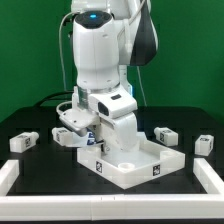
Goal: Assemble square table
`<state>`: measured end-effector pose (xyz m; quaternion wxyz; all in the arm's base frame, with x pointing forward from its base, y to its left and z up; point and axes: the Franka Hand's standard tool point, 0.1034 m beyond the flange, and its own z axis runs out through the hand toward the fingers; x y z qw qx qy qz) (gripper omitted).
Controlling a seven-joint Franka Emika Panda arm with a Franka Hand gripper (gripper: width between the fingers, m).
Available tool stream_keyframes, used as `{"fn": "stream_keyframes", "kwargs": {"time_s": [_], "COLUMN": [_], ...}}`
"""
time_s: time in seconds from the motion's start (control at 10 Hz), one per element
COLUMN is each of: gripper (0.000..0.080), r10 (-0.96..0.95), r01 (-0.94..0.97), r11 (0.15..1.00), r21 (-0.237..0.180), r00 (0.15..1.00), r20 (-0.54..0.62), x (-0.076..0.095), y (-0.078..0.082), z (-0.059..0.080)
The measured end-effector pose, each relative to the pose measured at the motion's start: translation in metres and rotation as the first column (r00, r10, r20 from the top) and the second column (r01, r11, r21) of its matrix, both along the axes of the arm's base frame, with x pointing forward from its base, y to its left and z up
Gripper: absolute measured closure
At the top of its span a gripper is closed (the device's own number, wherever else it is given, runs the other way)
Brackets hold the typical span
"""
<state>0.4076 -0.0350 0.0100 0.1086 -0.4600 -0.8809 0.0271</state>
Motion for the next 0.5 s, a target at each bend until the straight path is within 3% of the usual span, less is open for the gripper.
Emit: {"fn": "stream_keyframes", "kwargs": {"time_s": [0.2, 0.3, 0.5], "gripper": [0.0729, 0.0729, 0.0729], "r10": [0.0, -0.104, -0.223], "r01": [0.0, 0.104, 0.223], "r11": [1.0, 0.994, 0.973], "r21": [-0.005, -0.029, -0.055], "r00": [1.0, 0.995, 0.975], "r20": [0.003, -0.003, -0.001], "x": [0.001, 0.007, 0.039], "y": [0.0, 0.002, 0.009], "z": [0.0, 0.002, 0.008]}}
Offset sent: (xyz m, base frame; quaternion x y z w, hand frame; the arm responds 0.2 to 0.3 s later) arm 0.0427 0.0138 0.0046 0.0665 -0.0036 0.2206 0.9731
